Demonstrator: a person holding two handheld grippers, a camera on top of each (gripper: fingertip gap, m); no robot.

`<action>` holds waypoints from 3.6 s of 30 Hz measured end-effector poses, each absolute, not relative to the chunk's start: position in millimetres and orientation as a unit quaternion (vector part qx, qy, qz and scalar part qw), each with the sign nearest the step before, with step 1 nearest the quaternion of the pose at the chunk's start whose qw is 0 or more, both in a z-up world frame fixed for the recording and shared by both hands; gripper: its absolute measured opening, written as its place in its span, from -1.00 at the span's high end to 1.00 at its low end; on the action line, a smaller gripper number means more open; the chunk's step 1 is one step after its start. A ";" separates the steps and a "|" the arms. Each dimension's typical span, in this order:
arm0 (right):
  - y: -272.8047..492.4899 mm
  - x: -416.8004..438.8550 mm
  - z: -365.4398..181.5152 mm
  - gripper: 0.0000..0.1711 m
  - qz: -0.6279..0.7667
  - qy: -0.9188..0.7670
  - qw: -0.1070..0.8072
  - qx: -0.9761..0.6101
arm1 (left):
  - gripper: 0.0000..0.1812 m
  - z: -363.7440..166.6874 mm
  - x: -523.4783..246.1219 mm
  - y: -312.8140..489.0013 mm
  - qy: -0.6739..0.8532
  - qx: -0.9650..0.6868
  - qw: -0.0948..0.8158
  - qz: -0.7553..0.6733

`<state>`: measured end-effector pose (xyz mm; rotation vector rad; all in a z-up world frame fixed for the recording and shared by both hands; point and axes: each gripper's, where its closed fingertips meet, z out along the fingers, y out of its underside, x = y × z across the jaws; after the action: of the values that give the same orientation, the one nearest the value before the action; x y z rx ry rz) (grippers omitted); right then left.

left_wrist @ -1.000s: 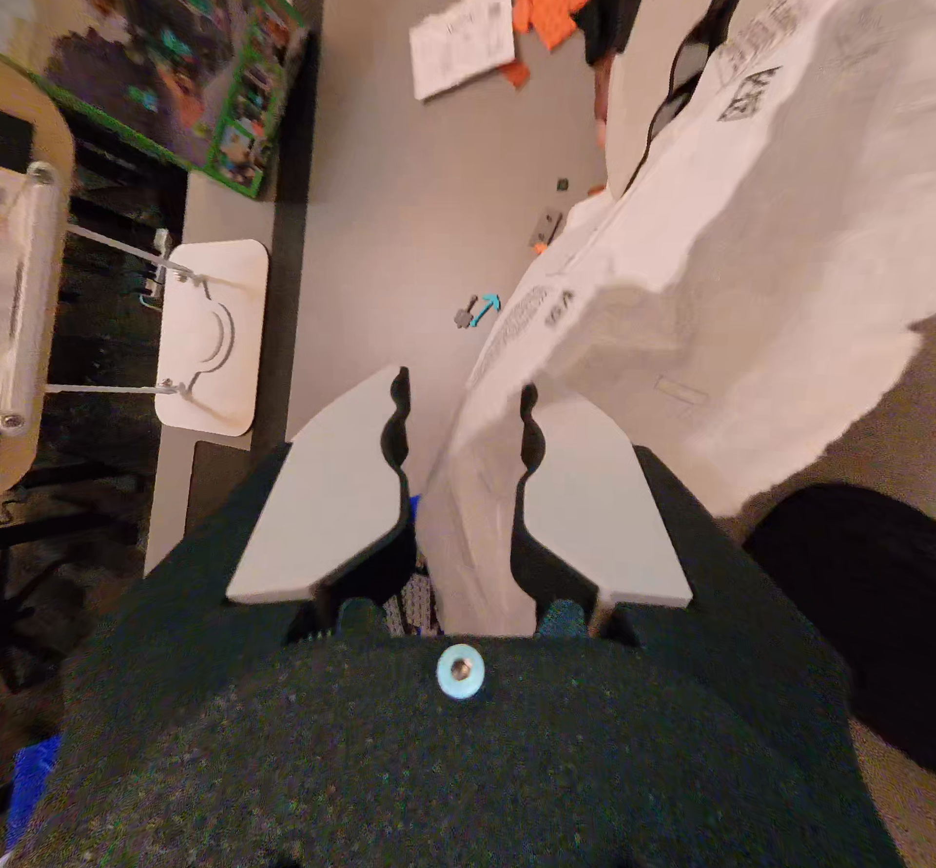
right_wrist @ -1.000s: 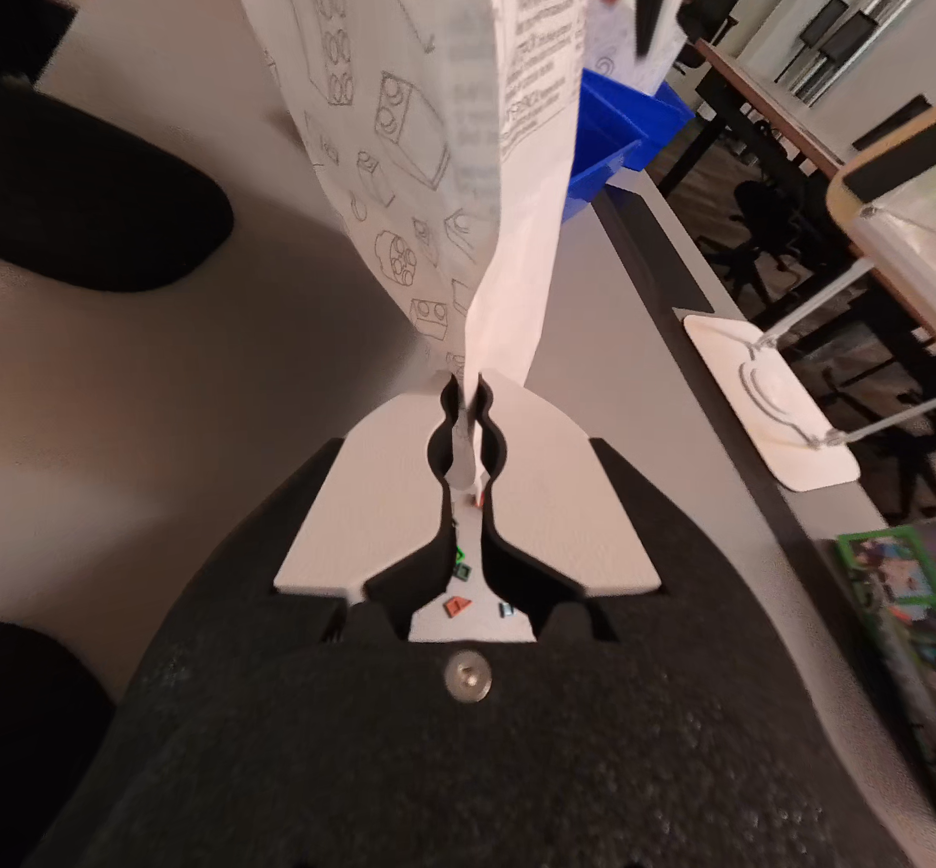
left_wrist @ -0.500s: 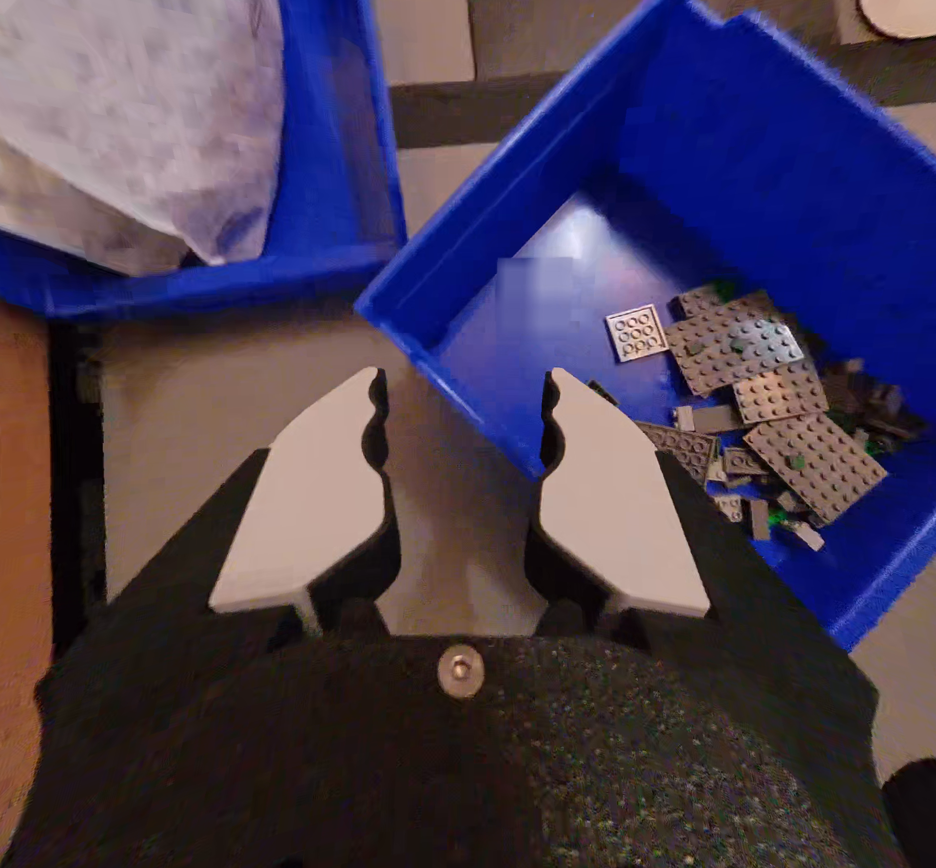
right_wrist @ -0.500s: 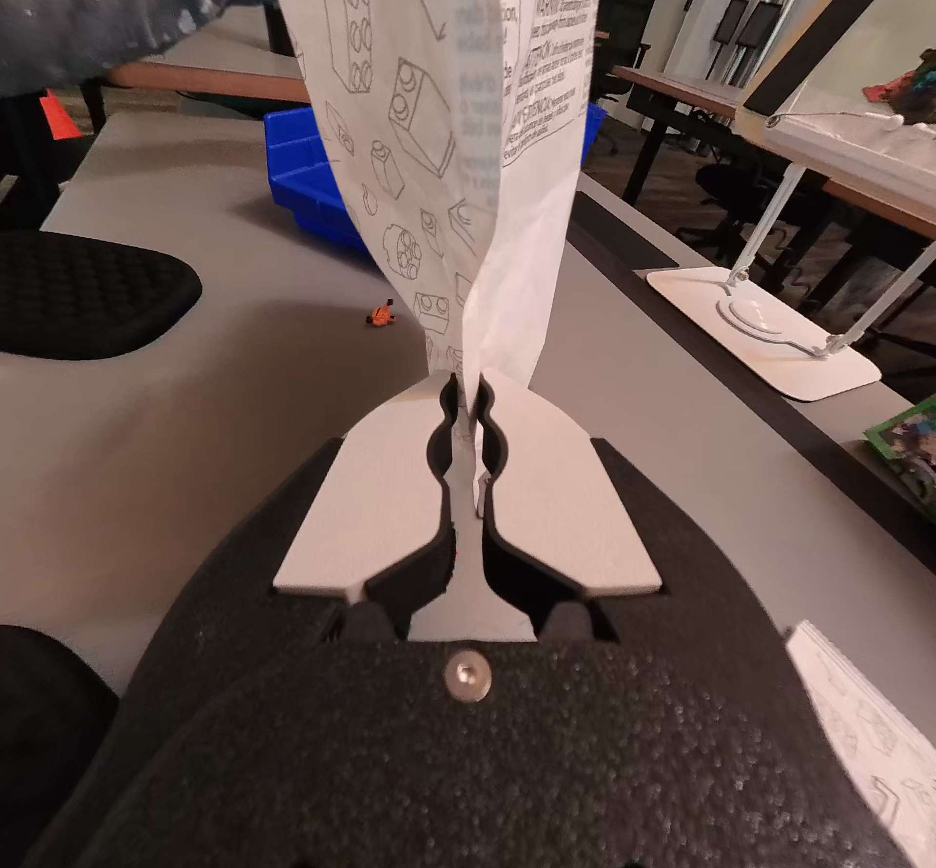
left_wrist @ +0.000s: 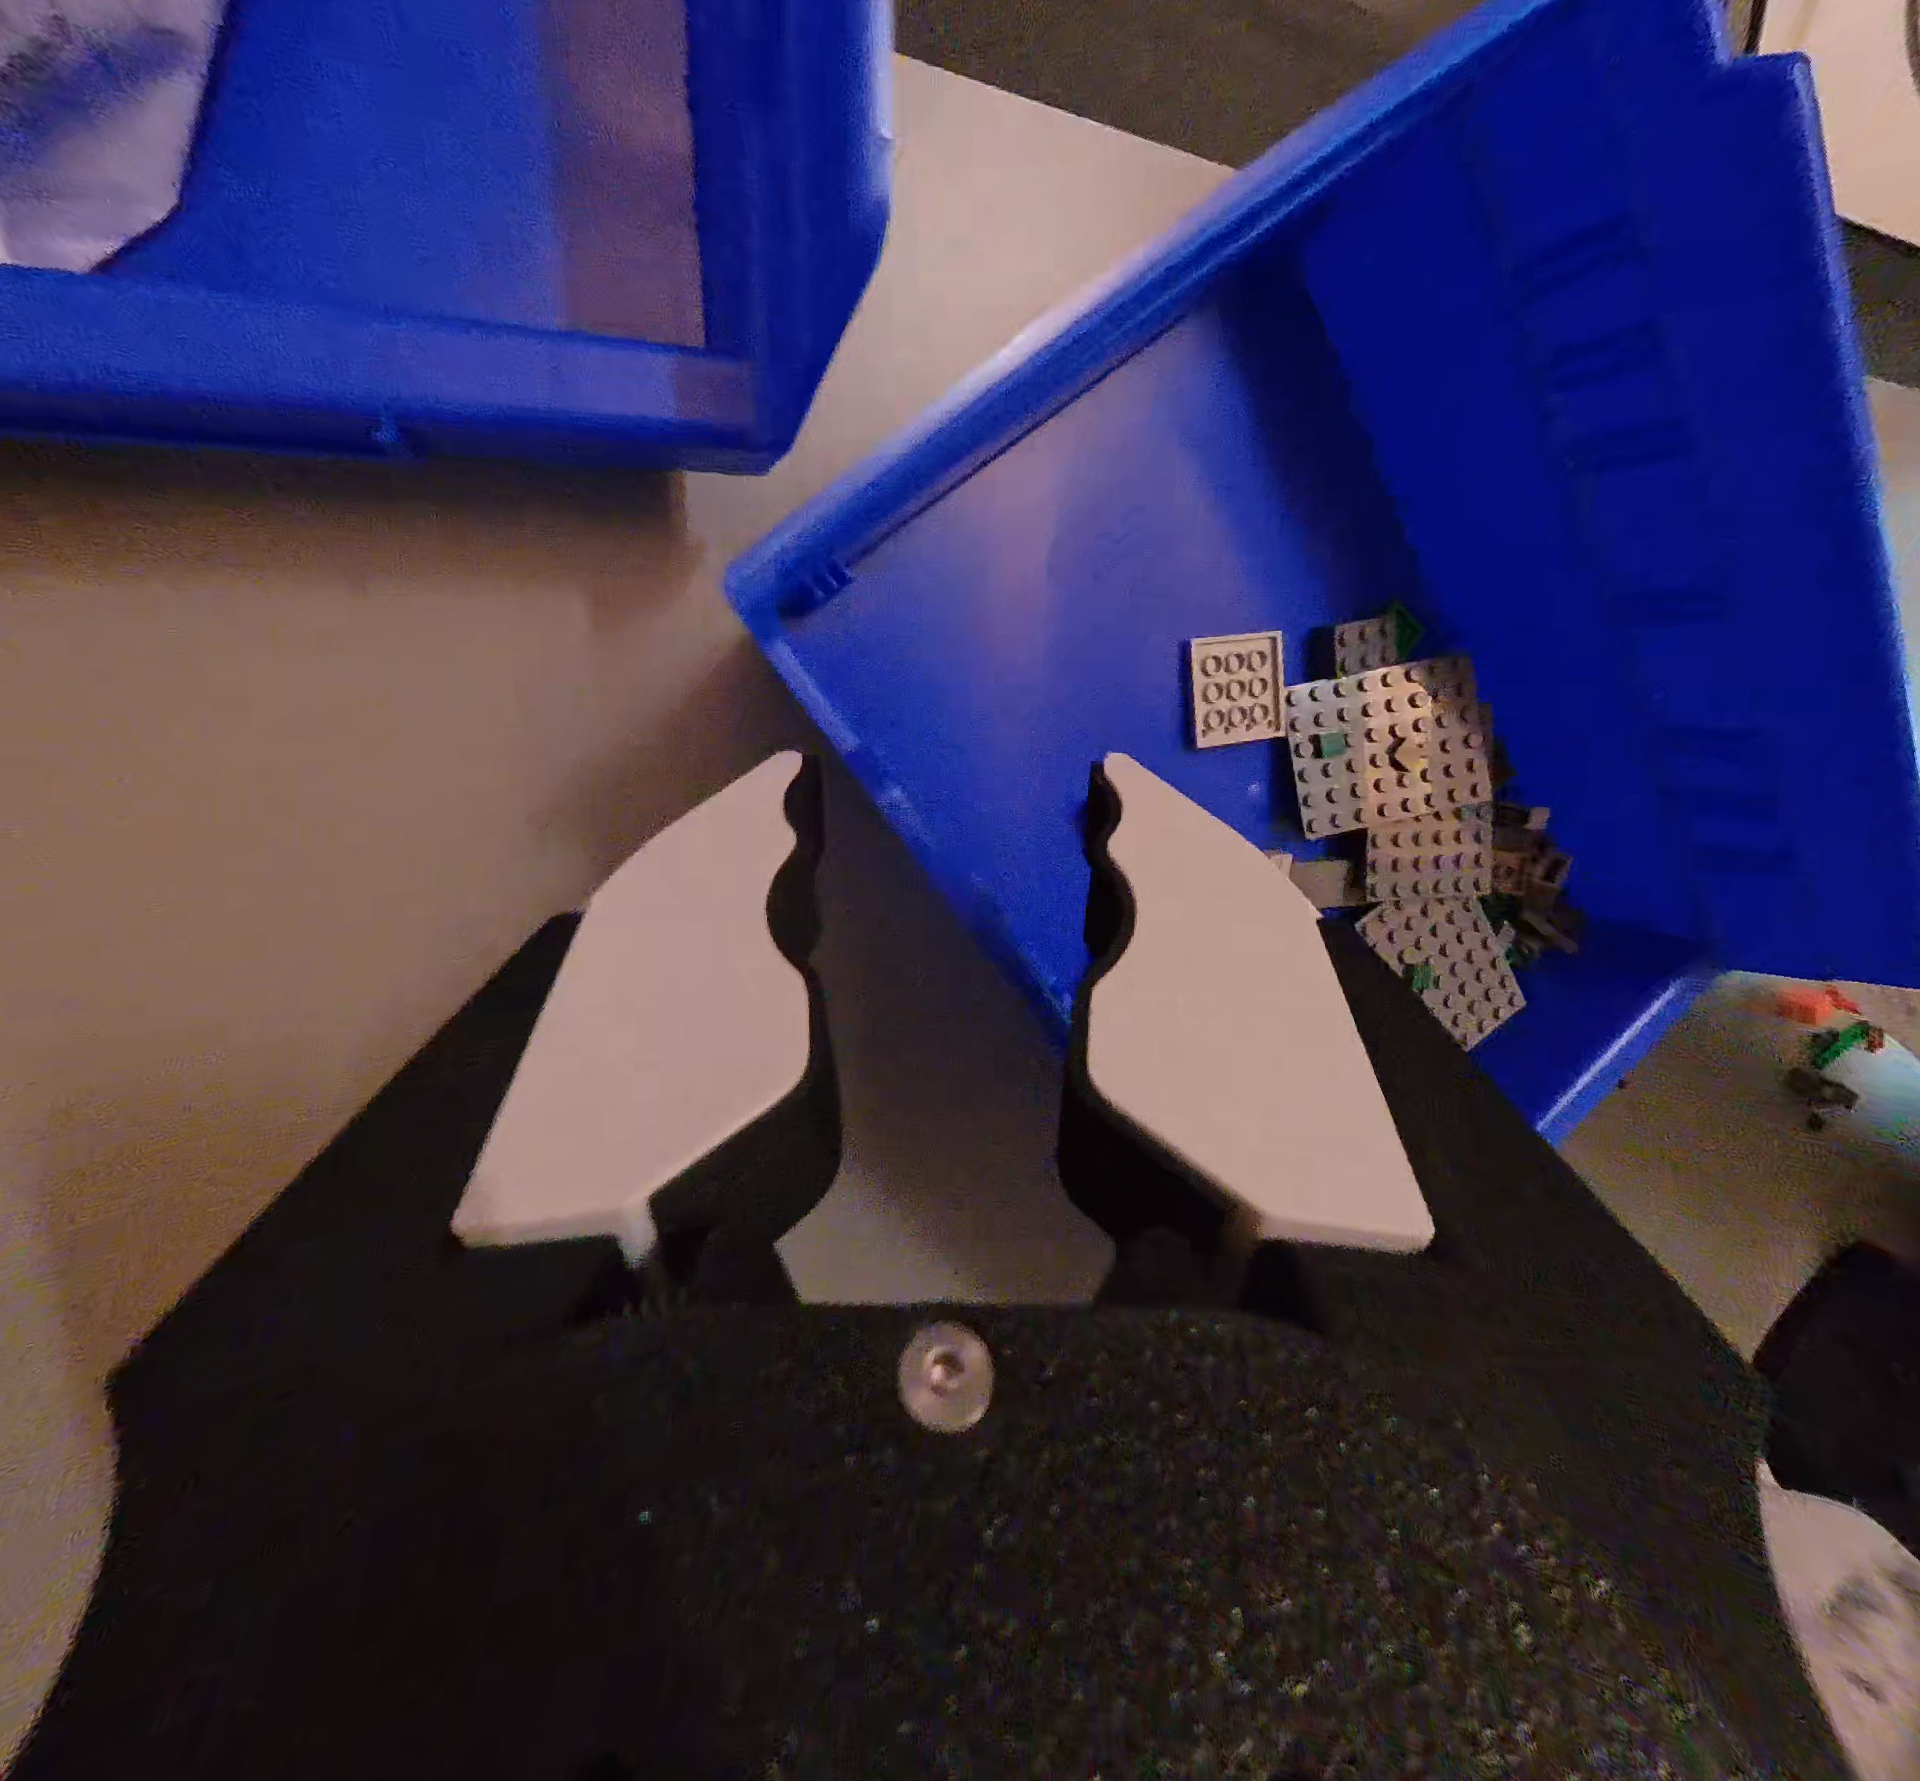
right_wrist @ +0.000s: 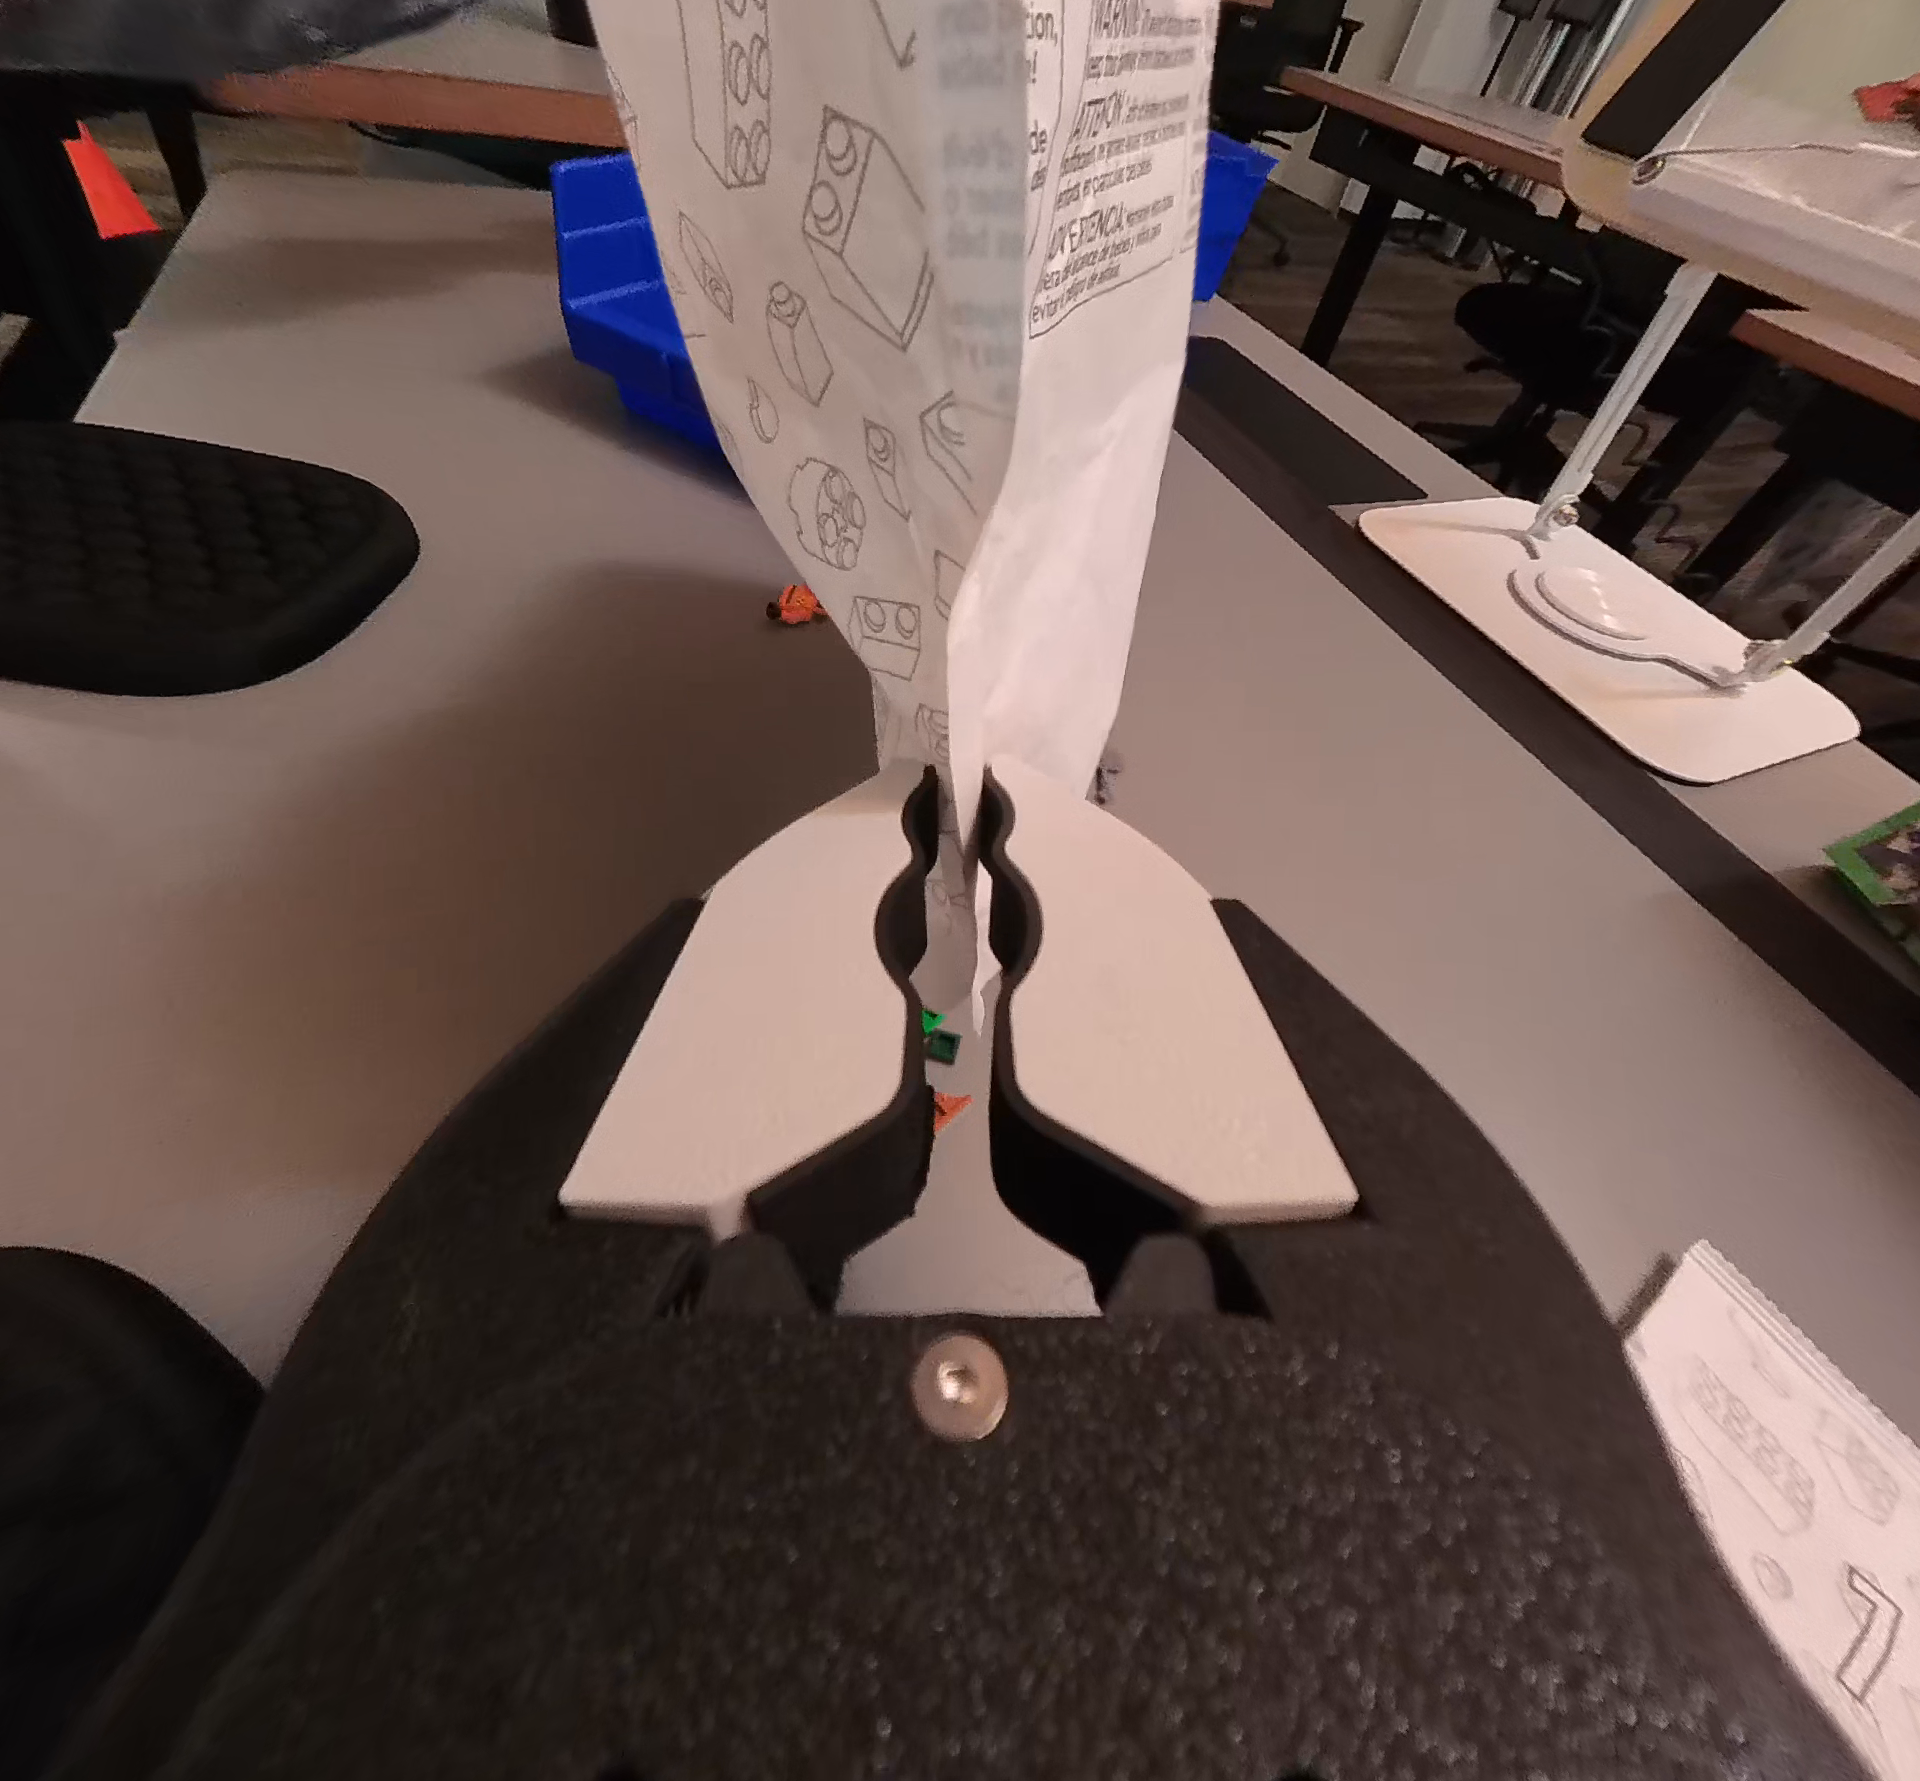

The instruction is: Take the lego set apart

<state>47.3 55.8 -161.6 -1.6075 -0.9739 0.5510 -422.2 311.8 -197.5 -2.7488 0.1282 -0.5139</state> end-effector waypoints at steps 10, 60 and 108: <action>55.2 49.7 -161.5 0.93 0.222 -0.410 0.559 -0.686 | 0.75 -222.2 -430.1 323.0 0.011 -0.985 0.153 -0.073; -2.7 -15.1 -191.4 0.95 0.436 -0.477 0.430 -0.630 | 0.96 87.4 -273.9 338.2 0.229 -0.928 0.271 0.117; -17.1 2.6 -175.5 0.95 0.461 -0.500 0.424 -0.598 | 0.97 -150.6 -345.0 336.4 0.188 -0.982 0.017 -0.027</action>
<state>2.6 -17.1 -175.5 -1.4956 -1.2507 1.1536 -345.0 336.4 -150.6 -3.0508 0.5845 -0.0854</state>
